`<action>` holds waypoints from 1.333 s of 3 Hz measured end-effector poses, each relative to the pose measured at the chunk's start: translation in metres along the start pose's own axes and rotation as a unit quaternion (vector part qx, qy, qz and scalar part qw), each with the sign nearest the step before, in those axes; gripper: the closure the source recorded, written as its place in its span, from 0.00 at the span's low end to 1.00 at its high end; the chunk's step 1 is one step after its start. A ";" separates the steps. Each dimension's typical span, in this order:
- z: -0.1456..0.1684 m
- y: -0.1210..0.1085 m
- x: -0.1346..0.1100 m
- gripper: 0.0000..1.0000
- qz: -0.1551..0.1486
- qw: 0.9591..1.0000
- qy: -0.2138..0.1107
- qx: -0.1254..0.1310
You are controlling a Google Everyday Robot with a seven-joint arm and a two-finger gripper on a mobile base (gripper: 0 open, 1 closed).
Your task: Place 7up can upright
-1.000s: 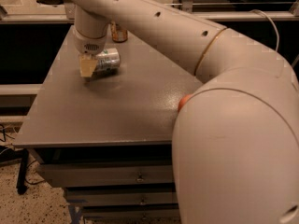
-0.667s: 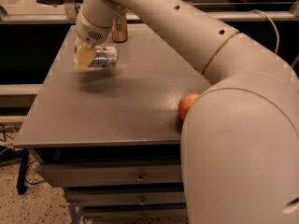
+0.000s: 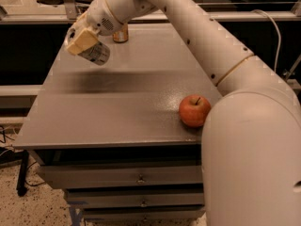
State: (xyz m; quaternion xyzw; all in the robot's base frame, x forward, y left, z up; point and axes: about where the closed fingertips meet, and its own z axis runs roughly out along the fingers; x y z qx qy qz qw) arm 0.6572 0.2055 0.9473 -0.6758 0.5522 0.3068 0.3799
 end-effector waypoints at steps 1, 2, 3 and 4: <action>-0.010 -0.001 -0.005 1.00 0.031 0.996 -0.082 -0.007; -0.015 -0.001 0.003 1.00 0.052 0.992 -0.110 -0.013; -0.020 -0.002 0.022 1.00 0.077 0.990 -0.118 -0.016; -0.024 -0.007 0.047 1.00 0.113 0.985 -0.126 -0.023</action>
Offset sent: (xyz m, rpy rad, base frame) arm 0.0060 -0.0342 0.0017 0.2745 0.1770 -0.0115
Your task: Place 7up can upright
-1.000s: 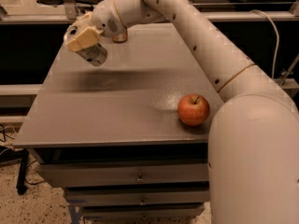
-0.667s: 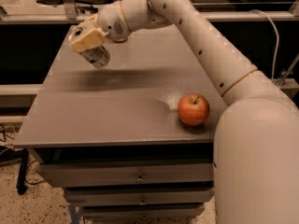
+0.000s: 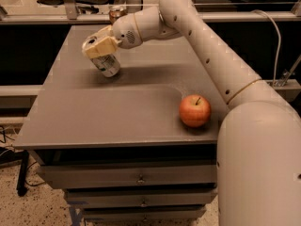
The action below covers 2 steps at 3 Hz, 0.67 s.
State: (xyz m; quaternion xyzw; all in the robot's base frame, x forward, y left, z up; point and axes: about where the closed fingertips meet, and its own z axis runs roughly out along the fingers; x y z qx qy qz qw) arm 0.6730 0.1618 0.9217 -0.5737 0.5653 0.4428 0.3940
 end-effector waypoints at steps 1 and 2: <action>-0.013 -0.008 0.014 1.00 0.022 1.000 -0.001 0.001; -0.015 -0.008 0.009 1.00 0.022 1.000 -0.001 0.001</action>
Offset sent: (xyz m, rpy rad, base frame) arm 0.0211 -0.0663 -0.0364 -0.0259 0.1359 -0.0705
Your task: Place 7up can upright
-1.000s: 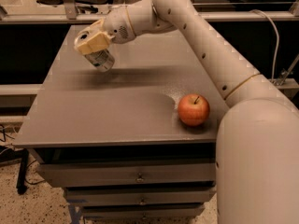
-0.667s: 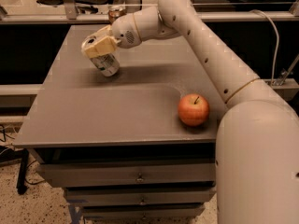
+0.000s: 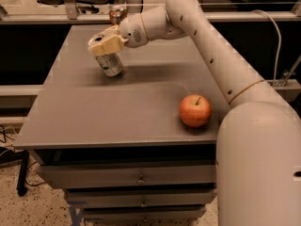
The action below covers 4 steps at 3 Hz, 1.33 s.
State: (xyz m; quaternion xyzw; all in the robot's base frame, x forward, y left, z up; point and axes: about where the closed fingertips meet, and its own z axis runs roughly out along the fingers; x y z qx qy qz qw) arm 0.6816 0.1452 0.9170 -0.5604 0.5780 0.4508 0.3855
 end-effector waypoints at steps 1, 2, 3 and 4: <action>0.000 0.000 -0.001 0.86 0.000 1.000 0.000 0.000; 0.000 0.000 -0.001 0.87 0.000 1.000 0.000 0.000; 0.000 0.000 -0.001 1.00 0.000 1.000 0.000 0.000; -0.001 0.000 -0.001 1.00 0.000 1.000 0.000 0.000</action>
Offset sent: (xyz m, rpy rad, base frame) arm 0.0088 -0.0758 -0.0408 -0.0536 0.0969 -0.0952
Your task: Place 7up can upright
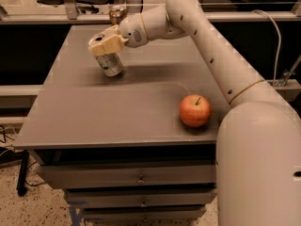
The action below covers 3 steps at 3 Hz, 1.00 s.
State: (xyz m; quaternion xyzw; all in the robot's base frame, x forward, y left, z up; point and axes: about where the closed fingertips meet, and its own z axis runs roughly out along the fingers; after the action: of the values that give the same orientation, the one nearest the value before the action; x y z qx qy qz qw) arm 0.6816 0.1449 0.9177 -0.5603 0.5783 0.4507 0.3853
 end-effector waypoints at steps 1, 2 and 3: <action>0.000 0.000 0.000 1.00 0.000 1.000 0.000 0.000; 0.000 0.000 0.000 0.82 0.000 1.000 0.000 0.000; 0.000 0.000 0.000 0.59 0.000 1.000 0.000 0.000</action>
Offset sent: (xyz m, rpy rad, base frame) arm -0.0182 -0.1838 0.0271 0.0119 -0.0171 -0.2344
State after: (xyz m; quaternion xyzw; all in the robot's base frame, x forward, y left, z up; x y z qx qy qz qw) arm 0.6816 0.1447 0.9179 -0.5602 0.5784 0.4507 0.3854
